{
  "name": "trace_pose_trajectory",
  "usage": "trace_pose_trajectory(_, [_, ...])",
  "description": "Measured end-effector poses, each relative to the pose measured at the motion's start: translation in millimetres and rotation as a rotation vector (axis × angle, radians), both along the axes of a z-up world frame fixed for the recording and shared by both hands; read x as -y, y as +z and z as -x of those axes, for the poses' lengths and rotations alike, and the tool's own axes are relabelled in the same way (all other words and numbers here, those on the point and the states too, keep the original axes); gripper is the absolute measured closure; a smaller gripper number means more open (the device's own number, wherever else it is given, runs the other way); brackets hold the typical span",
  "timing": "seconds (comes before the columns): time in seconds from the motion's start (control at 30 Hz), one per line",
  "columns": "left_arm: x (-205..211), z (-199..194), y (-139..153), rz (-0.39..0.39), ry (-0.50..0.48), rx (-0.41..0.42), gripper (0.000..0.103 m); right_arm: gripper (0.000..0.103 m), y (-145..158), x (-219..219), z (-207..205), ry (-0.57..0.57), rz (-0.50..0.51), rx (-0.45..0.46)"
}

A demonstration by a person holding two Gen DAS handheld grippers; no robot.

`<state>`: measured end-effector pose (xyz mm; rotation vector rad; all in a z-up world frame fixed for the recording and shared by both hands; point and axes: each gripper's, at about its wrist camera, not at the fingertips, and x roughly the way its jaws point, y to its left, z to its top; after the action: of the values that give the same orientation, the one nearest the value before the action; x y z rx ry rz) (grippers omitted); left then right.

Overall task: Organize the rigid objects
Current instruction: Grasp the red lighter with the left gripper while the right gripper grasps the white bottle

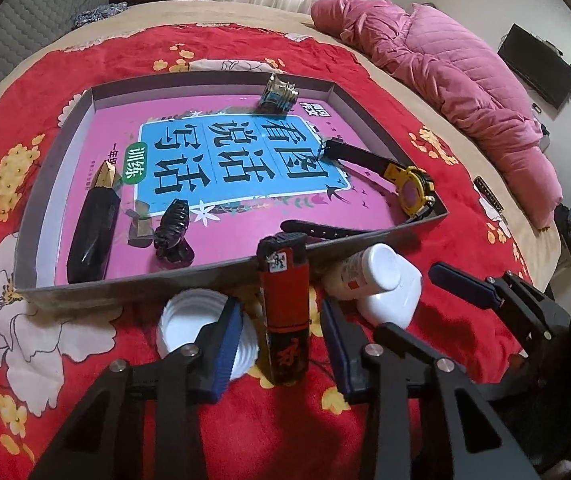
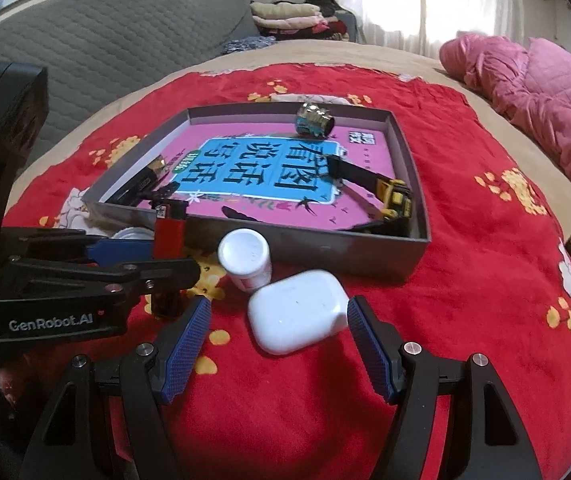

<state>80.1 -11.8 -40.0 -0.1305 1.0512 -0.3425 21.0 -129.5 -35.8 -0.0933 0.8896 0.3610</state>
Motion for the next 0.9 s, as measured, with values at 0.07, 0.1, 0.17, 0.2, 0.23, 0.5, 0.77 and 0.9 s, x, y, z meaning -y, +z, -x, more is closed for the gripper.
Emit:
trace_pose_trajectory(0.07, [-1.0,-2.5,-0.5,0.006,0.001,-0.001,0.066,0.03,-1.3,-2.7,-2.4,0.007,0.007,0.01])
trace_pose_trajectory(0.1, [-1.8,-4.3,-0.9,0.011,0.003,-0.004,0.068,0.03,-2.1,-3.6,-4.3,0.009,0.012,0.017])
trace_pose_trajectory(0.17, [-3.8,-7.0,-1.8,0.021,0.004,-0.007,0.069,0.03,-2.8,-3.9,-6.2,0.009,0.014,0.028])
trace_pose_trajectory(0.2, [-4.8,-8.2,-2.1,0.029,0.004,-0.007,0.069,0.03,-3.1,-3.6,-7.7,0.008,0.011,0.033])
trace_pose_trajectory(0.23, [-5.5,-8.3,-2.1,0.034,0.004,-0.006,0.07,0.03,-3.3,-3.2,-9.4,0.007,0.006,0.036])
trace_pose_trajectory(0.5, [-2.5,-13.2,-4.8,0.072,-0.019,-0.012,0.082,0.033,-6.4,-5.0,-20.7,0.018,-0.029,0.051])
trace_pose_trajectory(0.77, [-3.4,-15.5,-8.1,0.111,-0.019,-0.023,0.083,0.047,-9.0,-0.7,-23.8,0.005,-0.058,0.037])
trace_pose_trajectory(0.9, [-2.5,-15.3,-9.7,0.108,-0.025,-0.024,0.084,0.071,-8.1,-3.7,-24.8,0.033,-0.107,0.024])
